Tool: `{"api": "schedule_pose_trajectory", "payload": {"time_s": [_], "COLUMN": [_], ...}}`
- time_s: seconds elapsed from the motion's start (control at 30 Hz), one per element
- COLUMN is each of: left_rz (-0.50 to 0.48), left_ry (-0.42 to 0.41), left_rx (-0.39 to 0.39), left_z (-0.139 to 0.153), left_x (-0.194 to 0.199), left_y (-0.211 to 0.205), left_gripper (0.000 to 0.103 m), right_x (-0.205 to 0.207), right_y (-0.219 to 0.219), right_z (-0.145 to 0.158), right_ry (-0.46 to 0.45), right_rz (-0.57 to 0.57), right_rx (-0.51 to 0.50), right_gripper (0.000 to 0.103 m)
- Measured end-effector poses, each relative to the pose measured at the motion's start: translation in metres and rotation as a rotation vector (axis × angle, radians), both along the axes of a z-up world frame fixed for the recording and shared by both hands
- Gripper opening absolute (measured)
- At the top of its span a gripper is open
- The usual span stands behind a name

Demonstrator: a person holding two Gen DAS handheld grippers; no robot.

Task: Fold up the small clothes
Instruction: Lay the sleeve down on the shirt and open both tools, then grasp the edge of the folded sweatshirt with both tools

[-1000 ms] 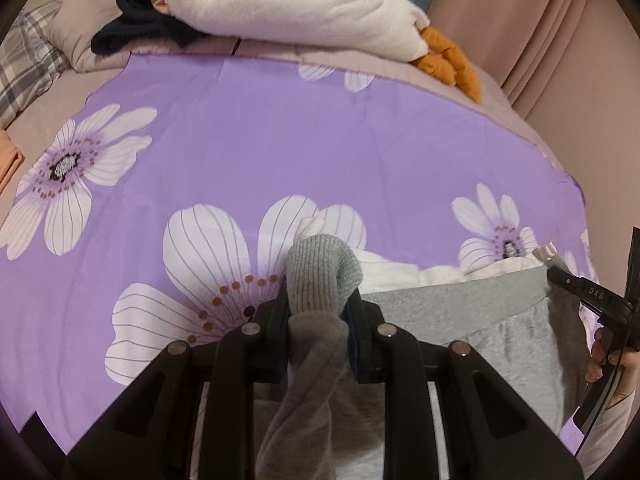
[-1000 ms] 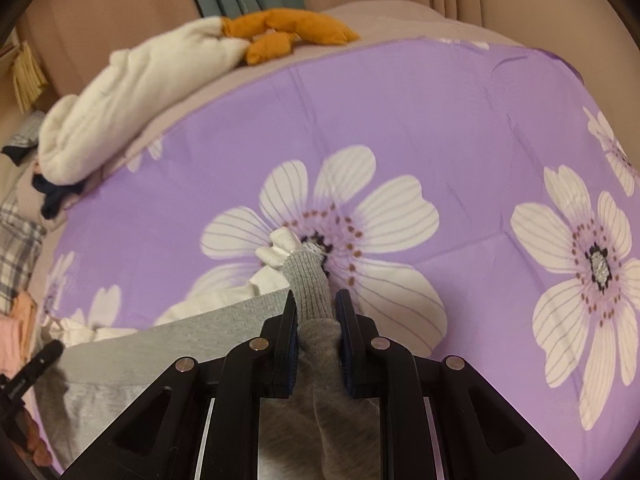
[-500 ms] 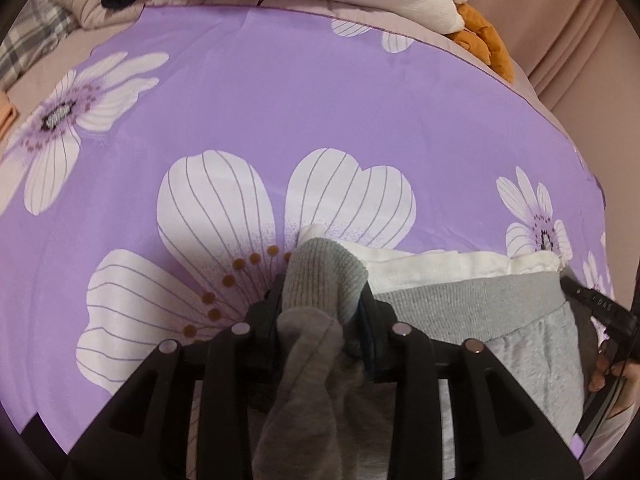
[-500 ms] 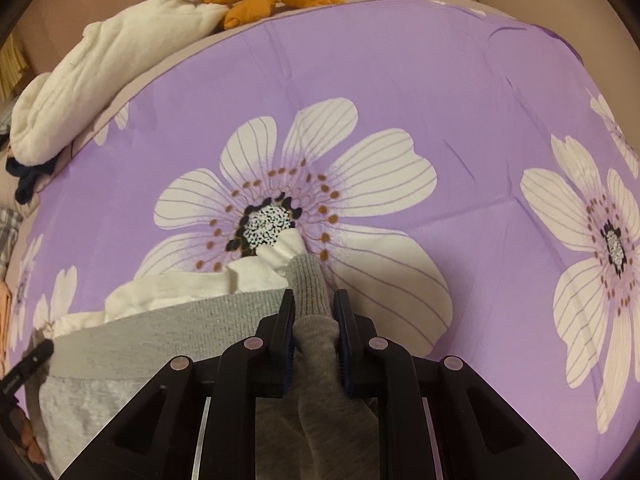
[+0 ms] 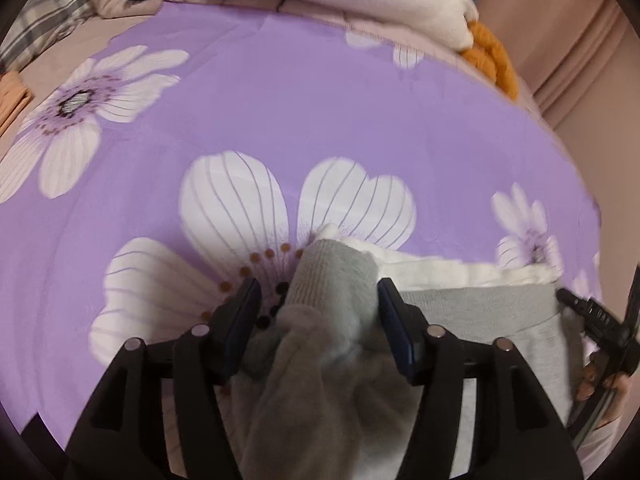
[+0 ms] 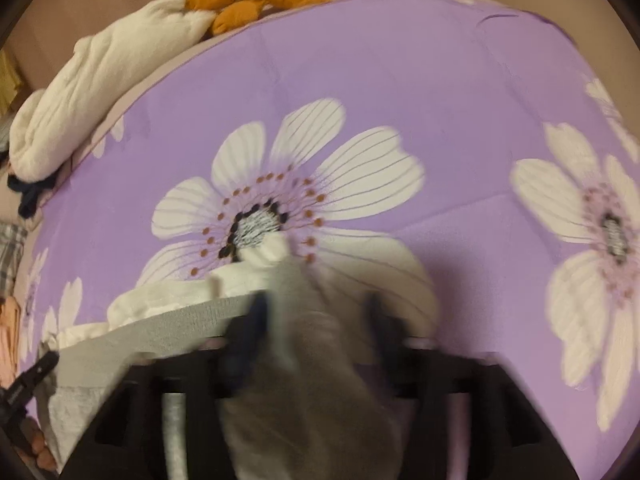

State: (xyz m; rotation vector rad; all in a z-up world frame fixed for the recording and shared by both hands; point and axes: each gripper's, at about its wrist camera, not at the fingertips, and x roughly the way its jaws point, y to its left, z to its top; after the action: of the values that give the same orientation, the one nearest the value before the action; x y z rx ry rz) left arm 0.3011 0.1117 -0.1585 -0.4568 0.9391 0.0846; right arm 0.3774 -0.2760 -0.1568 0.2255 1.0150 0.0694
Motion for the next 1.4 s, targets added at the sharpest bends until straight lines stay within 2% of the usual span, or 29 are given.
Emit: {"api": "schedule_pose_trajectory", "payload": {"time_s": [0.07,0.13,0.2,0.27,0.43,0.67,0.87,1.1,1.2,1.3,1.37,1.4], "left_rz": [0.009,0.029,0.040,0.036,-0.004,-0.022,-0.034,-0.043,-0.048,-0.050,-0.055,-0.055], "left_ry": [-0.029,-0.045,-0.083,-0.101,-0.106,-0.027,0.029,0.011,0.009,0.008,0.012,0.016], "left_rx": [-0.023,-0.015,-0.024,-0.022,0.046,0.043,-0.024,-0.035,-0.054,-0.049,-0.046,-0.045], "left_z": [0.018,0.037,0.053,0.065,0.070,0.025,-0.011,-0.019,-0.021,-0.022,-0.022,-0.022], "left_x": [-0.009,-0.020,-0.034,-0.049,-0.094,-0.137,-0.157,-0.162,-0.158,-0.151,-0.146,-0.144], "left_y": [0.007,0.012,0.016,0.017,0.001,-0.019,-0.033,-0.045,-0.048,-0.052,-0.054,-0.055], "left_gripper": [0.066,0.069,0.075,0.090,0.094,0.094,0.093,0.092,0.085,0.076,0.066,0.064], "right_x": [-0.010,-0.020,-0.032,-0.046,-0.082,-0.125,-0.157,-0.170,-0.173,-0.172,-0.169,-0.167], "right_y": [-0.009,-0.022,-0.033,-0.040,-0.044,-0.045,-0.035,-0.018,-0.014,-0.017,-0.019,-0.021], "right_z": [0.014,0.031,0.046,0.059,0.071,0.050,0.022,-0.001,-0.007,-0.014,-0.021,-0.023], "right_ry": [-0.042,-0.060,-0.073,-0.097,-0.115,-0.069,-0.015,0.020,0.020,0.020,0.023,0.020], "right_rz": [-0.012,-0.021,-0.014,-0.012,-0.019,-0.051,-0.056,-0.023,-0.012,-0.008,-0.006,-0.011], "right_rx": [0.008,0.062,0.129,0.164,0.172,0.127,0.120,0.086,0.105,0.216,0.285,0.307], "right_gripper": [0.070,0.071,0.078,0.082,0.083,0.084,0.084,0.084,0.084,0.084,0.084,0.084]}}
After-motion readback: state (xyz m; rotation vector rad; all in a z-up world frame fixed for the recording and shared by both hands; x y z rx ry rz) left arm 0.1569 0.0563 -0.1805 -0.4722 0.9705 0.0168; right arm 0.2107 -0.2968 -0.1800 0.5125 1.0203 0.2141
